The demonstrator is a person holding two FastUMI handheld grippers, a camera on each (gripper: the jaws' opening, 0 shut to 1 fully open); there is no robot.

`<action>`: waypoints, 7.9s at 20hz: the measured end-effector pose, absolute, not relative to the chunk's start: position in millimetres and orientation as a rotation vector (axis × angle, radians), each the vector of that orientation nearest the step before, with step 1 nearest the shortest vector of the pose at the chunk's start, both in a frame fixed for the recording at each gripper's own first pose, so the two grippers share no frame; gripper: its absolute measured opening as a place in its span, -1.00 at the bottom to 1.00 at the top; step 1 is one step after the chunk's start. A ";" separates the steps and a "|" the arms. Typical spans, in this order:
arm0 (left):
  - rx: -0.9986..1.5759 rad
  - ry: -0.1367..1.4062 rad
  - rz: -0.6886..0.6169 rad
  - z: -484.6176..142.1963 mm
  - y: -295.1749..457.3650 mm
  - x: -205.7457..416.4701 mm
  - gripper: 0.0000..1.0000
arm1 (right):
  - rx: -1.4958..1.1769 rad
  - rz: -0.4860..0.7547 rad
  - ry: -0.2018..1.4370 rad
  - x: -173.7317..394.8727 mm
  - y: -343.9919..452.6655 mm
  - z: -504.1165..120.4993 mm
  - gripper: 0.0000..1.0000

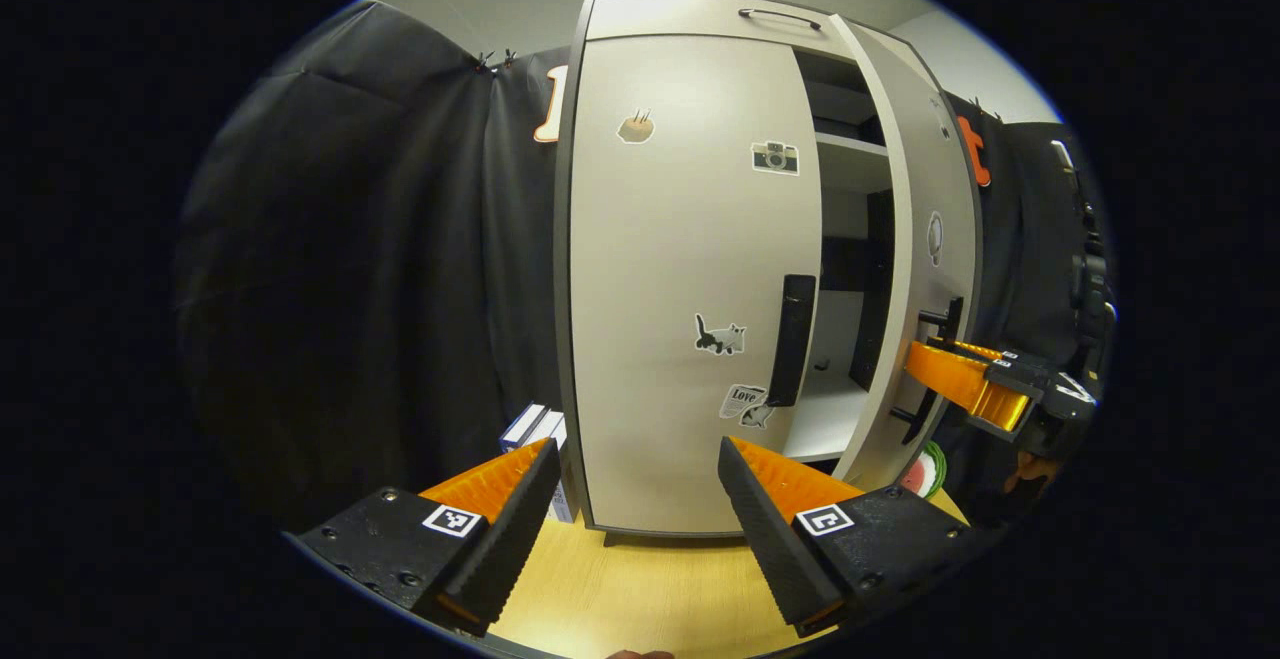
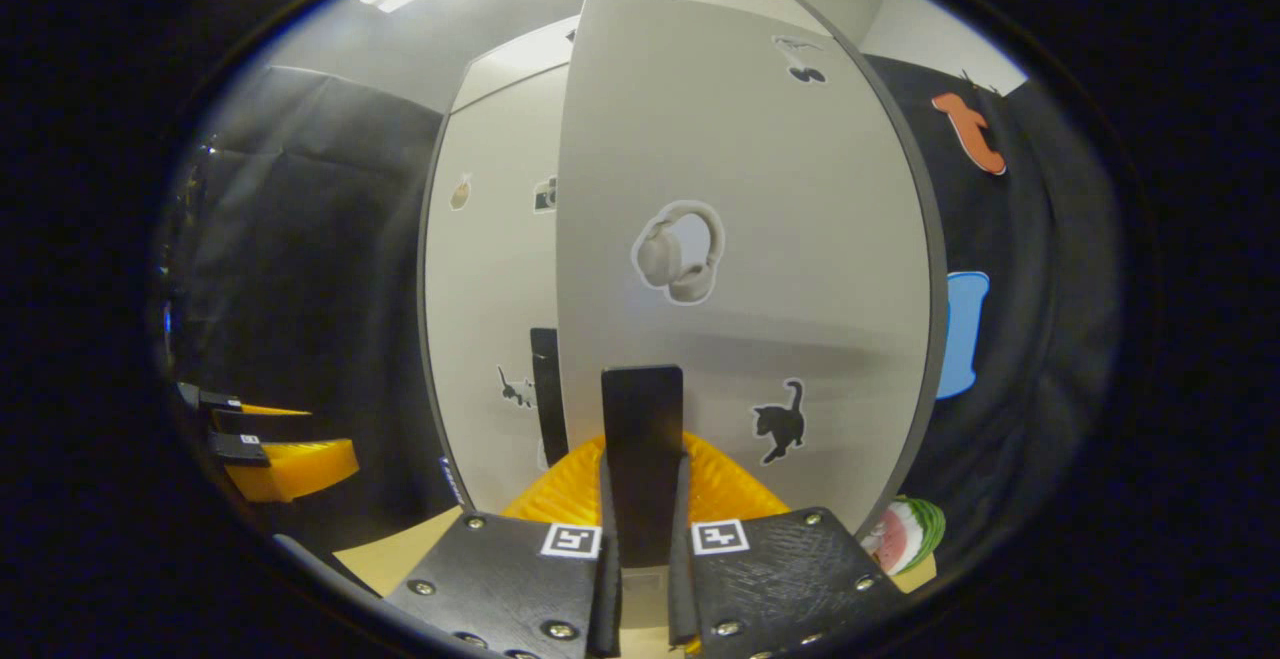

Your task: Open the right door of the double-door shoe cabinet with the right hand, and open the left door with the left hand.

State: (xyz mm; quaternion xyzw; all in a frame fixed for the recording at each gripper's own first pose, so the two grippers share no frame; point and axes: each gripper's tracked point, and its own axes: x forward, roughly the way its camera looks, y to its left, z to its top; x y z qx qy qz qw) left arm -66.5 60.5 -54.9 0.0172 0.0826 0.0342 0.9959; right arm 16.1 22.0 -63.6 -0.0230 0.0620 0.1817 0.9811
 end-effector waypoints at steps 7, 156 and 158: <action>0.034 0.184 0.060 -62.7 53.9 -53.9 0.97 | -0.046 0.455 0.139 0.8 10.7 -60.4 -0.62; 0.062 0.198 -0.269 -102.0 -40.4 71.7 -0.51 | -0.095 0.015 0.240 -107.3 -141.1 -91.8 -0.21; 0.062 0.197 -0.276 -101.6 -39.3 71.1 -0.51 | -0.096 0.021 0.245 -106.2 -136.7 -94.0 -0.21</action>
